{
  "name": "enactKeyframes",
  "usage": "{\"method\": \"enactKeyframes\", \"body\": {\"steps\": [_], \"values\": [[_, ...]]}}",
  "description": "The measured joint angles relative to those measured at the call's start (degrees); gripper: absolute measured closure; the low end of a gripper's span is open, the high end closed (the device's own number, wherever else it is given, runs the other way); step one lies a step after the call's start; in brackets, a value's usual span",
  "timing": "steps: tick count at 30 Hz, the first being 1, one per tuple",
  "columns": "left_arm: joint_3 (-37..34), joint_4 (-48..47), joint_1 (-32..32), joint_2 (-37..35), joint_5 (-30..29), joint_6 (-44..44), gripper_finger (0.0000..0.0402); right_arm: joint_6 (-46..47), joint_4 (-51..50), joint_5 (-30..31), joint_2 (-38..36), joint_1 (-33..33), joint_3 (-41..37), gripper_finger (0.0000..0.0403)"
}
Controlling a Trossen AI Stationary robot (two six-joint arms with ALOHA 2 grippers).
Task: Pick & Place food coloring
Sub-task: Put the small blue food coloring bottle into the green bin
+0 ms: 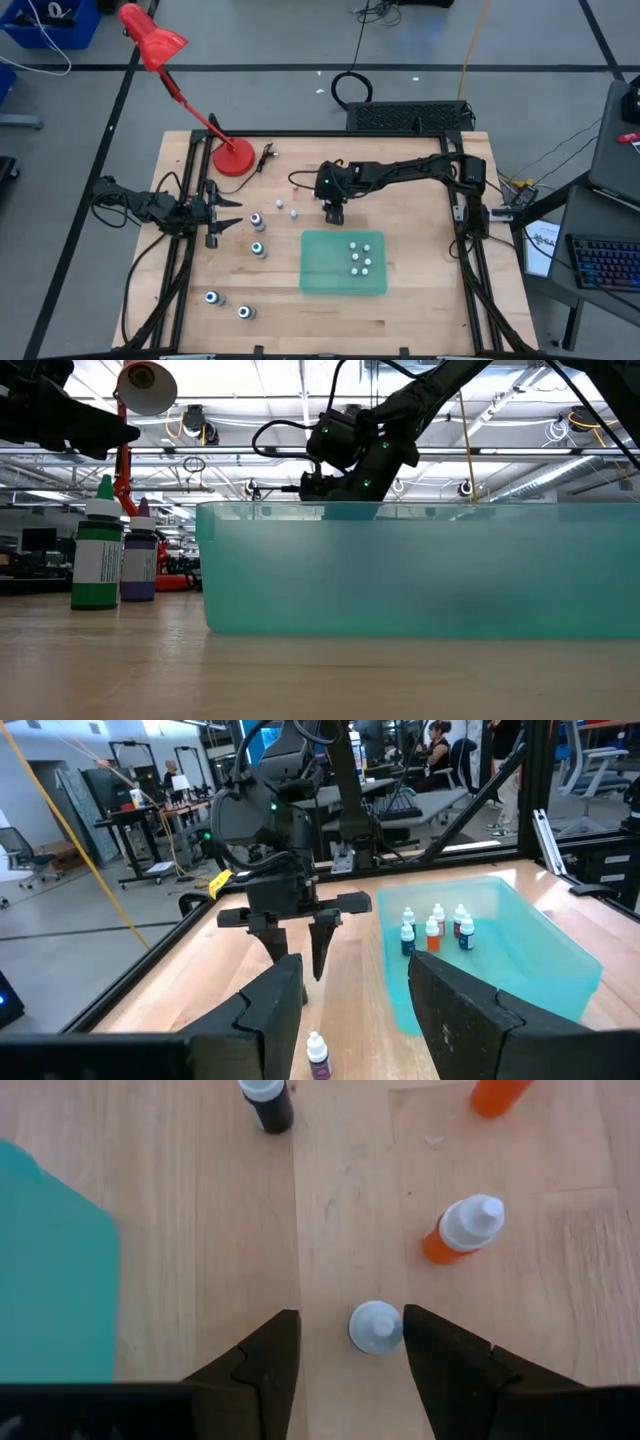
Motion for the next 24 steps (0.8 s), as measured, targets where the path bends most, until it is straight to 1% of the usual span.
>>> {"method": "enactKeyframes", "body": {"steps": [4, 8, 11, 15, 21, 24], "values": [[0.00, 0.00, 0.01, 0.00, 0.00, 0.01, 0.0215, -0.03, -0.03, 0.11, 0.00, 0.10, -0.01, 0.0257], [0.00, 0.00, 0.02, 0.00, 0.00, 0.00, 0.0215, -0.52, 0.28, 0.23, 0.00, 0.10, 0.00, 0.0284], [0.00, 0.00, 0.02, 0.00, 0.00, 0.00, 0.0215, -0.89, 0.85, 0.29, 0.00, 0.07, -0.01, 0.0316], [0.00, 0.00, 0.01, 0.00, 0.00, 0.01, 0.0215, -3.67, 1.67, 0.51, 0.00, 0.04, 0.00, 0.0371], [0.00, 0.00, 0.00, 0.00, 0.00, 0.00, 0.0215, -3.54, 0.53, 0.92, -1.13, 0.39, -0.02, 0.0373], [0.00, 0.02, 0.00, 0.00, 0.00, 0.00, 0.0215, -3.83, -1.51, 4.27, -4.28, 2.12, -0.02, 0.0373]]}}
